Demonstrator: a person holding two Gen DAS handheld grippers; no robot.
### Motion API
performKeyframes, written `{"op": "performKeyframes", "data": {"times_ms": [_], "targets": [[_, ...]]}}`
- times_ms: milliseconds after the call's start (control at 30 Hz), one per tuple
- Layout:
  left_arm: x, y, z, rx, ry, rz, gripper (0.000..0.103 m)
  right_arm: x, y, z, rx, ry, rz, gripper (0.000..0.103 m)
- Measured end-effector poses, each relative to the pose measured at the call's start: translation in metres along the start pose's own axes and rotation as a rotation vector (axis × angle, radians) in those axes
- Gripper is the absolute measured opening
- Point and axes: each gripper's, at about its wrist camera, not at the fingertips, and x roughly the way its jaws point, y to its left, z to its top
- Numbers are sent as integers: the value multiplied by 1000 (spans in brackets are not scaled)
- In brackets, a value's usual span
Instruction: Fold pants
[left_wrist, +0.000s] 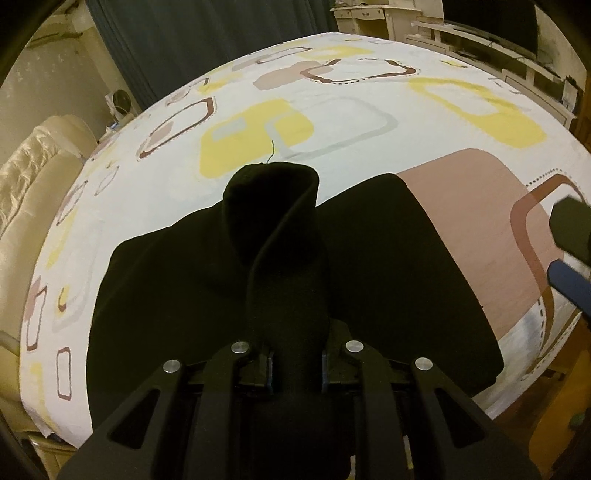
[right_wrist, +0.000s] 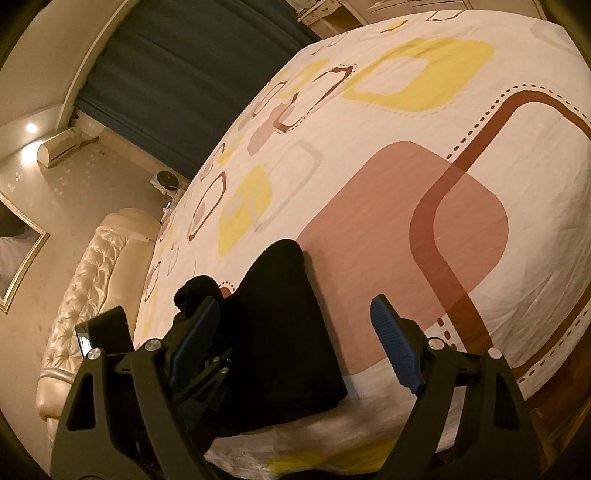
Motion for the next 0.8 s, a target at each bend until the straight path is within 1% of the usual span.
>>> {"op": "performKeyframes", "data": {"times_ms": [33, 67, 133, 233, 300, 333, 367, 400, 433, 467, 500, 533, 600, 667, 700, 767, 800], "targets": [[-1, -1, 0, 0, -2, -3, 25, -1, 0, 0, 2, -2, 1, 84], [-1, -1, 0, -2, -2, -13, 27, -2, -1, 1, 4, -4, 1, 84], [-4, -4, 0, -5, -7, -44, 35, -4, -2, 2, 3, -10, -3, 84], [-15, -8, -1, -18, -36, -128, 52, -14, -6, 8, 12, -38, -3, 84], [-25, -9, -2, -24, -59, -180, 57, -25, -10, 14, 32, -66, 3, 84], [-30, -7, -3, -29, -67, -201, 58, -30, -12, 16, 40, -80, 5, 84], [-36, -2, -3, -42, -73, -236, 58, -34, -13, 18, 46, -91, 8, 84], [-45, 8, -3, -68, -79, -293, 61, -39, -13, 21, 51, -99, 18, 84], [-52, 19, -4, -94, -81, -334, 72, -41, -12, 22, 52, -98, 29, 84], [-59, 34, -6, -127, -90, -374, 75, -42, -11, 23, 49, -92, 42, 84], [-65, 49, -9, -149, -104, -405, 76, -41, -6, 23, 38, -78, 58, 84], [-69, 60, -11, -160, -115, -416, 76, -40, -1, 23, 27, -69, 68, 84], [-72, 95, -18, -190, -134, -394, 79, -29, 15, 17, -9, -21, 111, 84], [-69, 129, -27, -226, -138, -375, 79, -12, 30, 9, -31, 42, 152, 84], [-65, 151, -34, -259, -144, -347, 79, -3, 37, 5, -42, 75, 168, 84], [-57, 185, -49, -310, -153, -299, 79, 17, 51, -7, -79, 140, 174, 84], [-51, 199, -56, -325, -144, -271, 79, 28, 57, -12, -95, 172, 168, 84]]}}
